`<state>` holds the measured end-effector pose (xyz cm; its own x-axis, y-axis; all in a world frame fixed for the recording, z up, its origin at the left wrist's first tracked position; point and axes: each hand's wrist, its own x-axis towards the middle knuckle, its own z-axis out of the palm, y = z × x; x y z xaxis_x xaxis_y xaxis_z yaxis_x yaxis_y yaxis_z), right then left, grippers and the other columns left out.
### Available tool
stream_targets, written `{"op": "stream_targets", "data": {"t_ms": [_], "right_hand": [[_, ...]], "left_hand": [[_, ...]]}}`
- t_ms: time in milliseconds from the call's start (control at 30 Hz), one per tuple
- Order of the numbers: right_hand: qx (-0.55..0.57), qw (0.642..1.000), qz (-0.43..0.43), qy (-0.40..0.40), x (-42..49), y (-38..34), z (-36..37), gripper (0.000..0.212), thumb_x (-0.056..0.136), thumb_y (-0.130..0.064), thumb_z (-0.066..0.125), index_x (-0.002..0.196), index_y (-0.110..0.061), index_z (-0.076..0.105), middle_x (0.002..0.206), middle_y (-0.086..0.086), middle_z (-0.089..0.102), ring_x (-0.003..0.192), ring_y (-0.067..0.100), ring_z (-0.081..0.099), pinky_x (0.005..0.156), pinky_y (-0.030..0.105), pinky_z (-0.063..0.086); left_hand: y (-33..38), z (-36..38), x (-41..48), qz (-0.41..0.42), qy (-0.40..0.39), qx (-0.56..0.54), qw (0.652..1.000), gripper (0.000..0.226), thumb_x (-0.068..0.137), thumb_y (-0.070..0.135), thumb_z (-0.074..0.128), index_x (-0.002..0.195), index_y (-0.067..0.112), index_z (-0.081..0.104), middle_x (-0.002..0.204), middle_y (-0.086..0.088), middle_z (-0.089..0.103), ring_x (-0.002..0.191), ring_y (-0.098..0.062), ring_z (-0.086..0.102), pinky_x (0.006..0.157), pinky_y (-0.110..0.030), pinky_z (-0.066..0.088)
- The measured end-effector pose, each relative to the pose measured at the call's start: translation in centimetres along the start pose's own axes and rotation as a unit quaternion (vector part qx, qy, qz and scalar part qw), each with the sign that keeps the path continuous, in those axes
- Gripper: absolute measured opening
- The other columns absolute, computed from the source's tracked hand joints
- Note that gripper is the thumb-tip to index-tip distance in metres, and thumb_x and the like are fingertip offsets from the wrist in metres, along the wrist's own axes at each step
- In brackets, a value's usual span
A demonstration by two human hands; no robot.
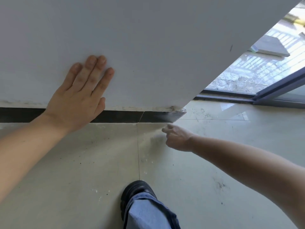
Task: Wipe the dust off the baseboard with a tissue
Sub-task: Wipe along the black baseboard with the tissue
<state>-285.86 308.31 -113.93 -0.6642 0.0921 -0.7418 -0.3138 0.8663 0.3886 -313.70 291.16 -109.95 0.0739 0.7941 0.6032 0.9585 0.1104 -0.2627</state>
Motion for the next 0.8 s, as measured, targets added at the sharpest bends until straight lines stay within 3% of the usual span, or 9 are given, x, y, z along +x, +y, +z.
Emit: {"op": "stream_targets", "data": {"t_ms": [67, 133, 167, 233, 333, 467, 533, 633, 800], "right_hand": [[-0.013, 1.000, 0.005, 0.024, 1.9, -1.4, -0.6, 0.017, 0.058, -0.019, 0.080, 0.048, -0.020, 0.066, 0.060, -0.012, 0.066, 0.083, 0.014, 0.058, 0.078, 0.026, 0.047], [-0.056, 0.997, 0.018, 0.059, 3.0, -1.0, -1.2, 0.004, 0.069, -0.024, 0.073, 0.067, -0.025, 0.076, 0.085, -0.011, 0.072, 0.103, 0.014, 0.058, 0.099, 0.032, 0.038], [-0.075, 0.994, 0.026, 0.080, 3.0, -0.2, -1.9, 0.004, 0.069, -0.027, 0.073, 0.070, -0.027, 0.077, 0.094, -0.011, 0.072, 0.109, 0.015, 0.057, 0.102, 0.032, 0.037], [-0.115, 0.989, 0.047, 0.074, 1.9, 1.4, -2.7, 0.002, 0.063, -0.029, 0.076, 0.063, -0.028, 0.076, 0.100, -0.011, 0.071, 0.110, 0.015, 0.057, 0.093, 0.030, 0.039], [-0.117, 0.988, 0.068, -0.077, -0.3, 1.9, -1.5, 0.014, 0.081, -0.017, 0.064, 0.090, -0.023, 0.074, 0.117, -0.008, 0.064, 0.124, 0.024, 0.043, 0.096, 0.034, 0.033], [-0.014, 0.980, 0.153, -0.126, -0.4, -0.3, -1.8, 0.021, 0.091, -0.022, 0.055, 0.109, -0.027, 0.065, 0.110, -0.013, 0.060, 0.113, 0.018, 0.045, 0.076, 0.031, 0.026], [0.052, 0.987, 0.138, -0.060, 1.0, -1.9, -4.6, 0.018, 0.091, -0.021, 0.058, 0.104, -0.026, 0.068, 0.104, -0.010, 0.061, 0.108, 0.018, 0.047, 0.078, 0.031, 0.029], [0.100, 0.990, 0.050, 0.080, 3.4, -4.7, -10.4, 0.011, 0.088, -0.018, 0.062, 0.095, -0.023, 0.068, 0.100, -0.005, 0.065, 0.109, 0.022, 0.046, 0.094, 0.036, 0.037], [-0.024, 0.975, -0.054, 0.215, 7.5, -6.6, -16.9, 0.019, 0.092, -0.017, 0.056, 0.106, -0.021, 0.068, 0.109, -0.006, 0.064, 0.120, 0.022, 0.044, 0.109, 0.035, 0.027]], "left_hand": [[-0.1, -0.2, 0.0, -0.002, -0.007, -0.004, 1.000, 0.068, 0.096, 0.024, 0.038, 0.154, 0.003, 0.008, 0.158, -0.011, -0.019, 0.147, -0.026, -0.013, 0.121, -0.042, -0.003], [-0.1, -0.5, 0.0, -0.002, -0.015, -0.012, 1.000, 0.067, 0.096, 0.023, 0.038, 0.154, 0.004, 0.009, 0.159, -0.010, -0.018, 0.148, -0.026, -0.012, 0.121, -0.042, -0.002], [-0.2, -0.7, 0.0, 0.000, -0.015, -0.010, 1.000, 0.067, 0.096, 0.023, 0.038, 0.154, 0.004, 0.010, 0.159, -0.010, -0.017, 0.148, -0.025, -0.011, 0.121, -0.042, -0.001], [-0.5, -0.9, -0.1, 0.007, -0.008, 0.001, 1.000, 0.066, 0.096, 0.022, 0.038, 0.154, 0.005, 0.013, 0.160, -0.010, -0.012, 0.148, -0.025, -0.008, 0.121, -0.043, 0.001], [-1.1, -1.2, -0.2, 0.022, -0.008, 0.023, 0.999, 0.064, 0.096, 0.021, 0.037, 0.154, 0.007, 0.015, 0.161, -0.010, -0.007, 0.149, -0.024, -0.004, 0.121, -0.043, 0.003], [-1.6, -1.4, -0.4, 0.041, -0.013, 0.049, 0.998, 0.063, 0.097, 0.021, 0.037, 0.154, 0.007, 0.015, 0.161, -0.011, -0.006, 0.149, -0.025, -0.004, 0.120, -0.043, 0.004], [-1.9, -1.4, -0.5, 0.052, -0.016, 0.063, 0.997, 0.064, 0.097, 0.020, 0.039, 0.154, 0.007, 0.014, 0.161, -0.011, -0.005, 0.149, -0.025, -0.002, 0.120, -0.044, 0.007], [-2.5, -1.6, -1.0, 0.053, -0.008, 0.087, 0.995, 0.066, 0.096, 0.018, 0.041, 0.154, 0.005, 0.013, 0.161, -0.012, -0.003, 0.149, -0.026, 0.001, 0.119, -0.044, 0.010], [-4.6, -3.0, -2.6, 0.005, -0.014, 0.093, 0.996, 0.068, 0.095, 0.016, 0.041, 0.154, 0.002, 0.011, 0.160, -0.013, -0.010, 0.148, -0.026, -0.006, 0.120, -0.042, 0.003]]}}
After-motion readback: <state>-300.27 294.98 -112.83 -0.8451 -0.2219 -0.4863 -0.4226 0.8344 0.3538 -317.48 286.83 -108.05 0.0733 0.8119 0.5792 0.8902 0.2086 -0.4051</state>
